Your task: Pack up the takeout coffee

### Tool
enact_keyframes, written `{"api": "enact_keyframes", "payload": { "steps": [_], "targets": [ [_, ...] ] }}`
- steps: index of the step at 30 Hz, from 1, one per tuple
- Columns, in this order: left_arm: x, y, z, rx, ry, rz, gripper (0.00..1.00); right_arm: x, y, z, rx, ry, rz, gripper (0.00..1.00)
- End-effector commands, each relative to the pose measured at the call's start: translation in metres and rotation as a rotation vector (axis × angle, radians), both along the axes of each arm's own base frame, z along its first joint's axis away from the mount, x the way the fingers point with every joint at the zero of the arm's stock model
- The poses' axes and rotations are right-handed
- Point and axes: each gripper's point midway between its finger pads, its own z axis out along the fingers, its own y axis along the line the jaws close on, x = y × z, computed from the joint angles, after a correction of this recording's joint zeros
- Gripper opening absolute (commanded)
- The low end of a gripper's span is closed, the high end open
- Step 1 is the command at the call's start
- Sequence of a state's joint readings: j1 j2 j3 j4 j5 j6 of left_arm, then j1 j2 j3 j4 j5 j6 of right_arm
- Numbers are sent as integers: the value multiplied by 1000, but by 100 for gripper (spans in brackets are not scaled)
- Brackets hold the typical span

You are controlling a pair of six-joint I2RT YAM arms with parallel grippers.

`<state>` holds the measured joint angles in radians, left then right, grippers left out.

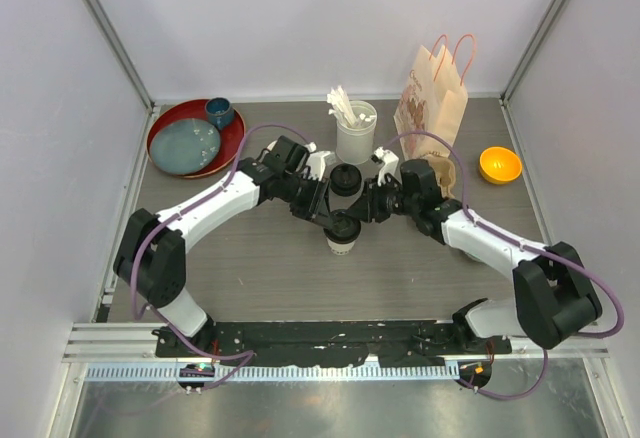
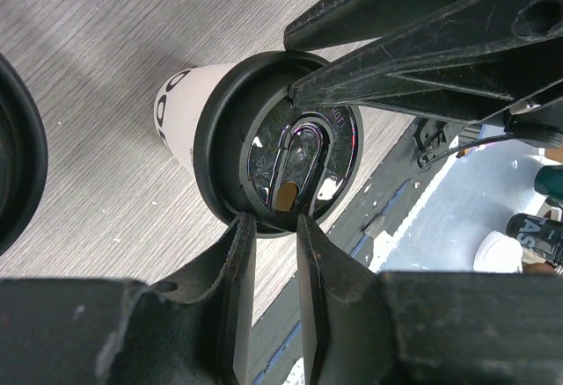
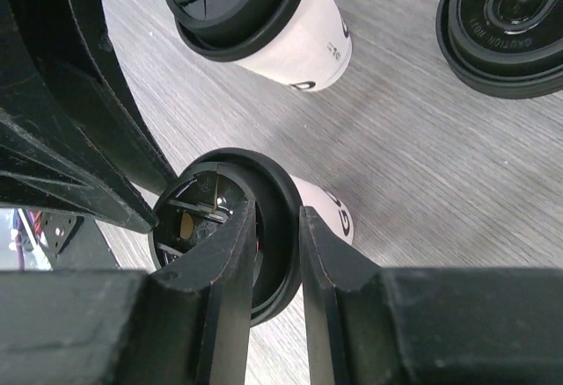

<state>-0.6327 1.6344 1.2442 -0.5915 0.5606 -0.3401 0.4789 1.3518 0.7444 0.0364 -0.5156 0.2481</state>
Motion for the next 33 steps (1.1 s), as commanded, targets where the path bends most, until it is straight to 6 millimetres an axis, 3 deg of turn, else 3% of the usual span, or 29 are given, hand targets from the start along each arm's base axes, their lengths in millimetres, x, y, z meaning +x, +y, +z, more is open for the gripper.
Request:
{"api": "enact_keyframes", "payload": {
  "steps": [1,6,11,15,19,22,25,33],
  "targets": [
    [-5,12,-47,118,39,5,26,-47,-20,-65,-91,230,-49,7],
    [-8,16,-59,144,56,3,25,-60,-29,-79,-95,271,-87,5],
    [-6,15,-55,141,52,0,25,-55,-26,-73,-78,245,-89,5],
    [3,7,-25,90,-15,-14,25,-48,-23,-58,-81,223,-78,9],
    [6,-1,1,22,-56,-30,27,-41,-17,-38,-69,193,-60,21],
    [6,-5,12,-8,-65,-44,29,-37,-12,-23,-48,176,-49,32],
    [9,-5,18,-14,-79,-44,31,-32,-10,-8,-46,152,-46,36],
    [16,-5,39,-42,-109,-30,33,-23,-12,14,-86,107,-36,40]
  ]
}}
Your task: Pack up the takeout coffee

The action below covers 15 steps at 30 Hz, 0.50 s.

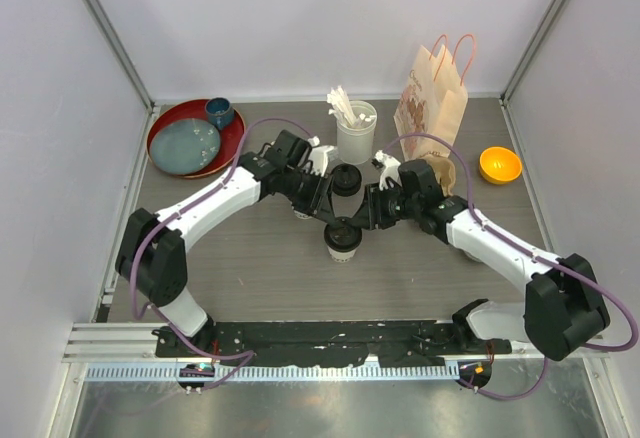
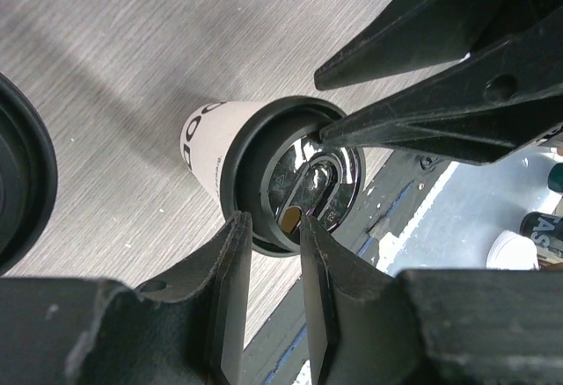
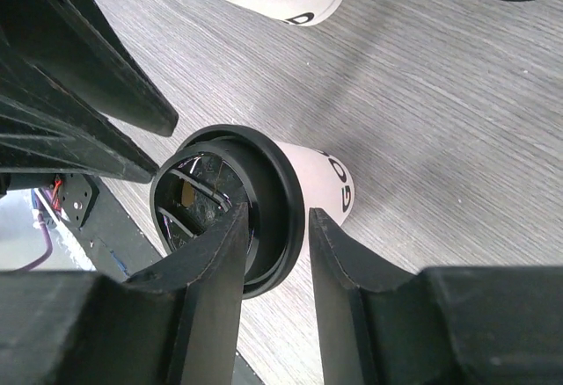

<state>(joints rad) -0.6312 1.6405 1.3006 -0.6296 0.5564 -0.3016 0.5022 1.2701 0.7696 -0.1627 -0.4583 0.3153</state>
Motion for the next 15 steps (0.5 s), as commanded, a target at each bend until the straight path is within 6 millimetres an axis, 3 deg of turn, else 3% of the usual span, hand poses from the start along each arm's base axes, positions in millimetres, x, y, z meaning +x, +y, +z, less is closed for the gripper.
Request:
{"api": "enact_keyframes", "payload": {
  "steps": [1,8,11,13,14,15],
  "targets": [
    [10,-3,28,-45,-70,-10,34,1,-1,10,-45,-5,27,40],
    [16,0,41,-60,-99,-13,38,12,-3,29,-90,-57,32,50],
    [19,6,53,-48,-150,-50,45,21,-7,48,-117,-102,11,53],
    [11,17,51,8,-183,-169,52,29,-15,58,-147,-140,-29,54],
    [15,19,67,12,-257,-248,55,30,-17,64,-158,-151,-41,56],
    [11,24,69,36,-281,-329,56,29,-17,70,-161,-167,-44,58]
  ]
}}
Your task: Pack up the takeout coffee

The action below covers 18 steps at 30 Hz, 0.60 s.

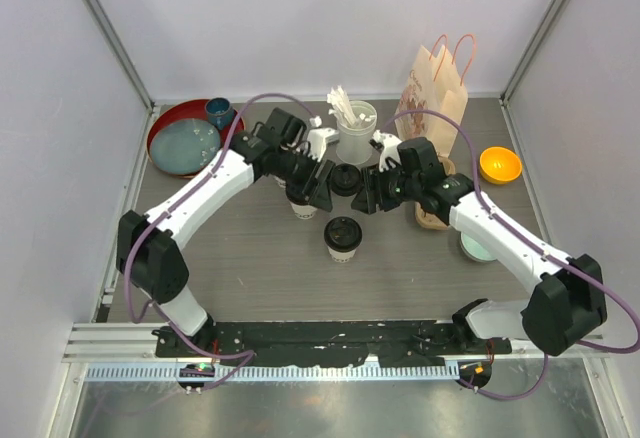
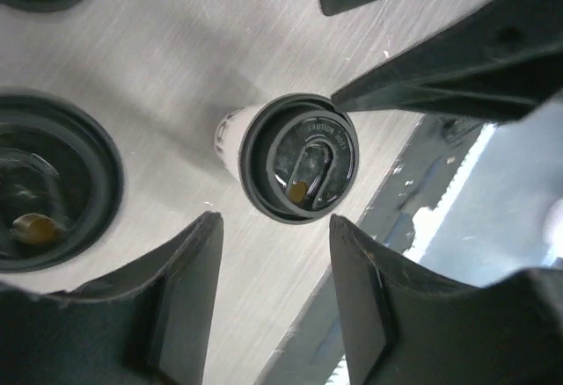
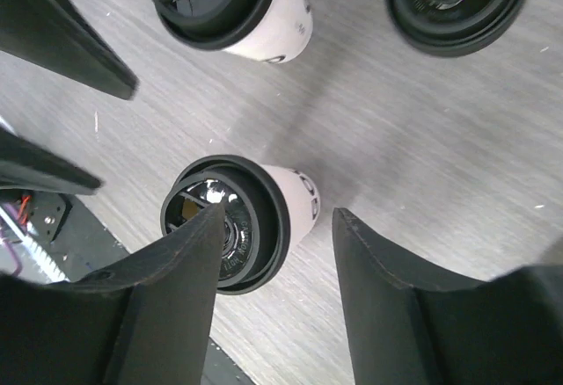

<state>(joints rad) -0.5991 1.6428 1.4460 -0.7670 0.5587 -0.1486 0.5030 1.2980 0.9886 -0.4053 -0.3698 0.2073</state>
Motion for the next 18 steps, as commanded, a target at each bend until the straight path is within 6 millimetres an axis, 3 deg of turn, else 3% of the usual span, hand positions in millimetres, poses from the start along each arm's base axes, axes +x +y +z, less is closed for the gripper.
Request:
{"api": "enact_keyframes", "payload": {
  "steps": [1,2,5,8,18],
  "targets": [
    [-11,31,24,118,-179,-370,58,11,-8,38,-51,-127,-41,60],
    [-6,40,28,141,-210,-404,59,9,-8,41,-52,-134,-37,62],
    [11,70,8,263,-283,-475,59,2,-3,48,-41,-159,-20,64],
    [29,78,-4,320,-414,-525,59,0,-3,49,-24,-175,-16,65],
    [41,63,-9,239,-645,-718,60,-15,-2,29,-30,-126,30,65]
  ]
}}
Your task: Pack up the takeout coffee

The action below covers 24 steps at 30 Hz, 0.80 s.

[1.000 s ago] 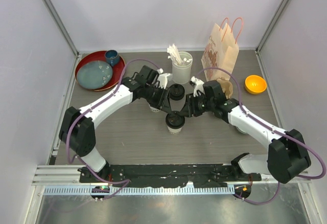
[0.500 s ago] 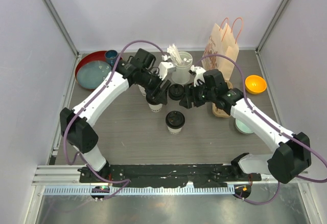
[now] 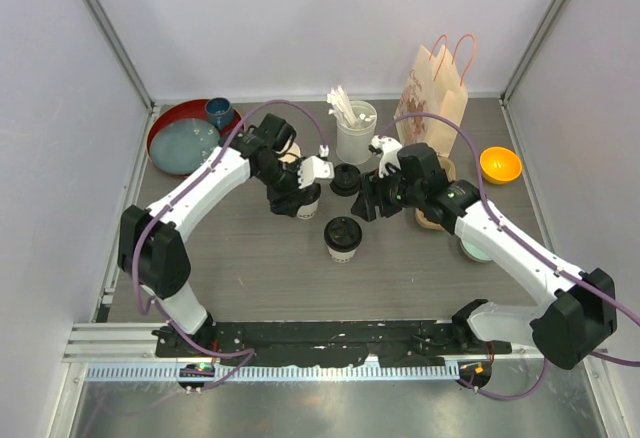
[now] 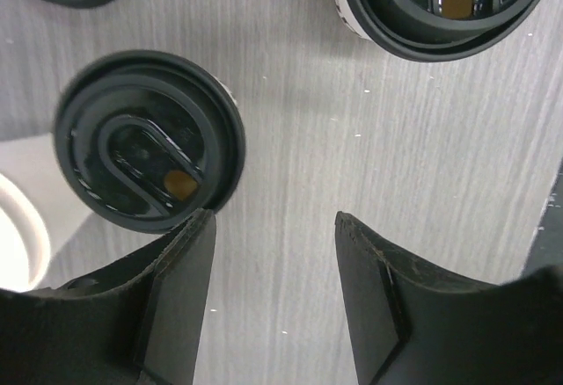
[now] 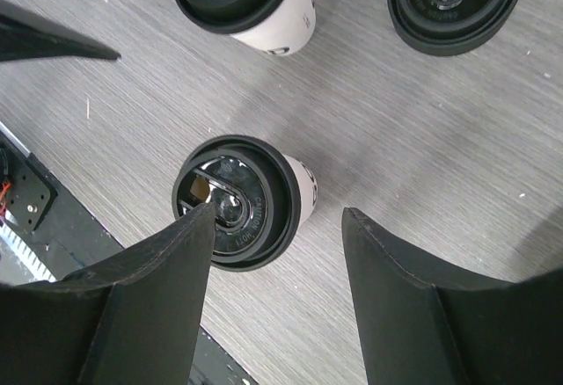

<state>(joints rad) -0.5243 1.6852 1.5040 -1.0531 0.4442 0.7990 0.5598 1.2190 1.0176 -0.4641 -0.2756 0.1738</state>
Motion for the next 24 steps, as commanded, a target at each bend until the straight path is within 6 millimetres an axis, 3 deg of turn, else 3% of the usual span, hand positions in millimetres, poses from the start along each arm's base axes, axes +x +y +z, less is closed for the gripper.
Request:
{"api": "enact_keyframes", "payload": {
  "steps": [1,12,21,24],
  "targets": [
    [17,-14,23,-81,-191,-167,60,-6,-1,4,9,-33,29,65],
    [37,-8,29,-239,-208,-318,59,-15,-7,-4,4,-23,27,65],
    [36,-13,12,-246,-150,-328,55,-17,-6,-12,-8,-12,50,65],
    [45,-12,6,-226,-160,-297,52,-19,-5,-16,-7,1,64,65]
  ]
}}
